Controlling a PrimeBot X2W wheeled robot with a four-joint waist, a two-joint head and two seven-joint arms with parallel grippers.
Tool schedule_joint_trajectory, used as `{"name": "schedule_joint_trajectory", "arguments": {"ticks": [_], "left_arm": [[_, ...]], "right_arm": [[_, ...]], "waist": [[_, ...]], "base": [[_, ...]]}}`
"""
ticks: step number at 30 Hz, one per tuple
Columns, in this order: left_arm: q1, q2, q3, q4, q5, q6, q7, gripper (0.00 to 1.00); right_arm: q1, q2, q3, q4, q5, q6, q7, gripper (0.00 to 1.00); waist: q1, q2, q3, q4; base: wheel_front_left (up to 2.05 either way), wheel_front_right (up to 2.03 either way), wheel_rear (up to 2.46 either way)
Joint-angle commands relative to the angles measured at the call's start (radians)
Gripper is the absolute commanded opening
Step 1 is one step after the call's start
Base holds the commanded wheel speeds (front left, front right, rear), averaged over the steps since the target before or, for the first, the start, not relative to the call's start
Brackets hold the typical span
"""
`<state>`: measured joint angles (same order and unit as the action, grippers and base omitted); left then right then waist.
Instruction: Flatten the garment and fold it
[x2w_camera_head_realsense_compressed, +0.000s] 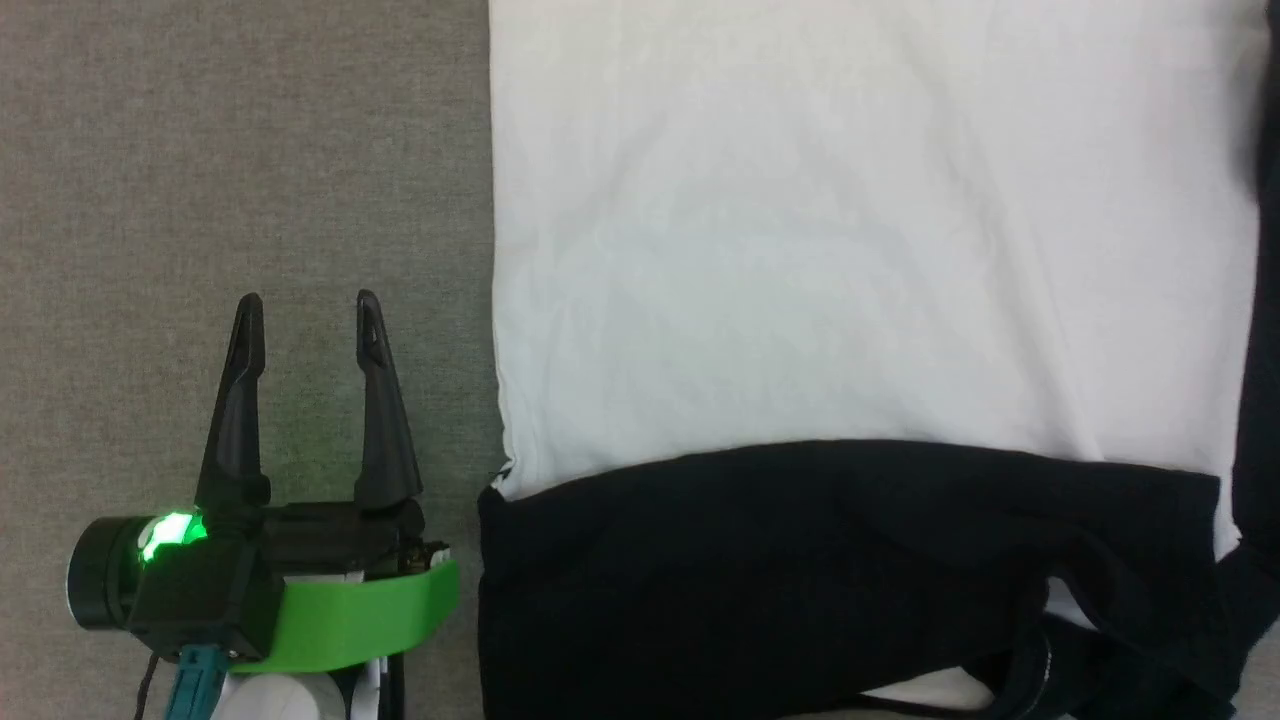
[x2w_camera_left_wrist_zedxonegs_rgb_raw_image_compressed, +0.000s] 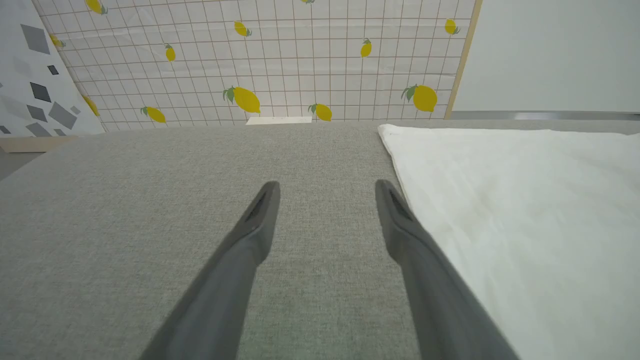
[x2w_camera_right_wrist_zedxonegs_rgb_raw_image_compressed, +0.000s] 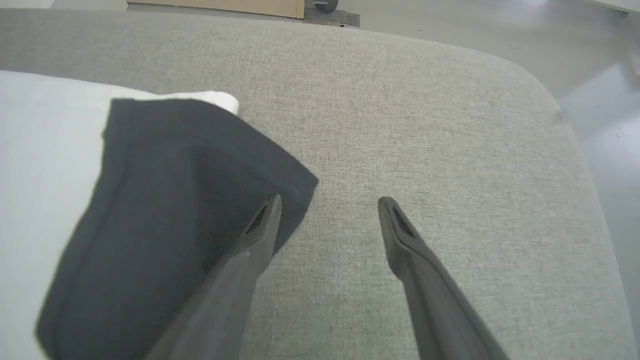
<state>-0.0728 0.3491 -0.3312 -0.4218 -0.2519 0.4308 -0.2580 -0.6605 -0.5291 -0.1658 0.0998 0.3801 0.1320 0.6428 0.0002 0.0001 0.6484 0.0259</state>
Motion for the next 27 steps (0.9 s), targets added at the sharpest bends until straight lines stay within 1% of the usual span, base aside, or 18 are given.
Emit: {"name": "schedule_joint_trajectory", "arguments": {"ticks": [1, 6, 7, 8, 9, 10, 11, 12, 15, 20, 23, 27], "left_arm": [[-0.02, -0.004, 0.003, 0.003, 0.017, -0.006, -0.004, 1.0], [-0.028, -0.014, 0.005, 0.01, 0.018, -0.016, -0.004, 1.0], [-0.03, -0.016, 0.005, 0.012, 0.018, -0.018, -0.004, 1.0], [-0.032, -0.019, 0.004, 0.015, 0.017, -0.021, -0.004, 1.0], [-0.033, -0.021, 0.003, 0.017, 0.017, -0.023, -0.004, 1.0], [-0.034, -0.024, 0.003, 0.021, 0.016, -0.026, -0.004, 1.0], [-0.035, -0.025, 0.004, 0.023, 0.016, -0.027, -0.004, 1.0], [-0.035, -0.027, 0.005, 0.027, 0.015, -0.029, -0.004, 1.0], [-0.033, -0.029, 0.009, 0.037, 0.014, -0.032, -0.004, 1.0], [-0.025, -0.031, 0.019, 0.05, 0.01, -0.038, -0.004, 1.0], [-0.012, -0.03, 0.029, 0.057, 0.004, -0.042, -0.004, 1.0], [0.02, -0.03, 0.044, 0.066, -0.01, -0.045, -0.004, 1.0]], "right_arm": [[-0.015, 0.0, 0.007, 0.007, 0.012, -0.001, 0.004, 1.0], [-0.008, -0.002, 0.019, 0.032, 0.033, -0.001, 0.031, 1.0], [-0.006, 0.0, 0.016, 0.04, 0.034, -0.001, 0.039, 0.91], [-0.004, 0.003, 0.013, 0.047, 0.034, -0.001, 0.047, 0.75], [-0.003, 0.006, 0.009, 0.052, 0.034, -0.001, 0.052, 0.47], [-0.002, 0.009, 0.005, 0.058, 0.033, -0.001, 0.057, 0.3], [-0.001, 0.011, 0.004, 0.06, 0.031, -0.001, 0.058, 0.1], [-0.002, 0.013, 0.001, 0.063, 0.027, -0.001, 0.056, 0.0], [-0.008, 0.024, -0.022, 0.073, 0.003, -0.001, 0.03, 0.0], [-0.019, 0.047, -0.072, 0.084, -0.037, -0.001, -0.069, 0.0], [-0.013, 0.054, -0.119, 0.081, -0.056, -0.001, -0.124, 0.0], [0.024, 0.05, -0.189, 0.053, -0.061, -0.001, -0.151, 0.0]], "waist": [[-0.0002, -0.0001, 0.027, 0.026], [-0.0002, -0.0001, 0.036, 0.038], [-0.0002, -0.0001, 0.037, 0.04], [-0.0002, -0.0001, 0.037, 0.042], [-0.0002, -0.0001, 0.037, 0.044], [-0.0002, -0.0001, 0.036, 0.046], [-0.0002, -0.0001, 0.036, 0.047], [-0.0002, -0.0001, 0.035, 0.047], [-0.0002, -0.0001, 0.026, 0.044], [-0.0002, -0.0001, -0.032, 0.029], [-0.0002, -0.0001, -0.092, 0.015], [-0.0002, -0.0001, -0.181, -0.002]], "base": [[0.0, 0.0, 0.0], [0.0, 0.0, 0.0], [0.0, 0.0, 0.0], [0.0, 0.0, 0.0], [0.0, 0.0, 0.0], [0.0, 0.0, 0.0], [0.0, 0.0, 0.0], [0.0, 0.0, 0.0], [0.0, 0.0, 0.0], [0.0, 0.0, 0.0], [0.0, 0.0, 0.0], [0.0, 0.0, 0.0]]}}
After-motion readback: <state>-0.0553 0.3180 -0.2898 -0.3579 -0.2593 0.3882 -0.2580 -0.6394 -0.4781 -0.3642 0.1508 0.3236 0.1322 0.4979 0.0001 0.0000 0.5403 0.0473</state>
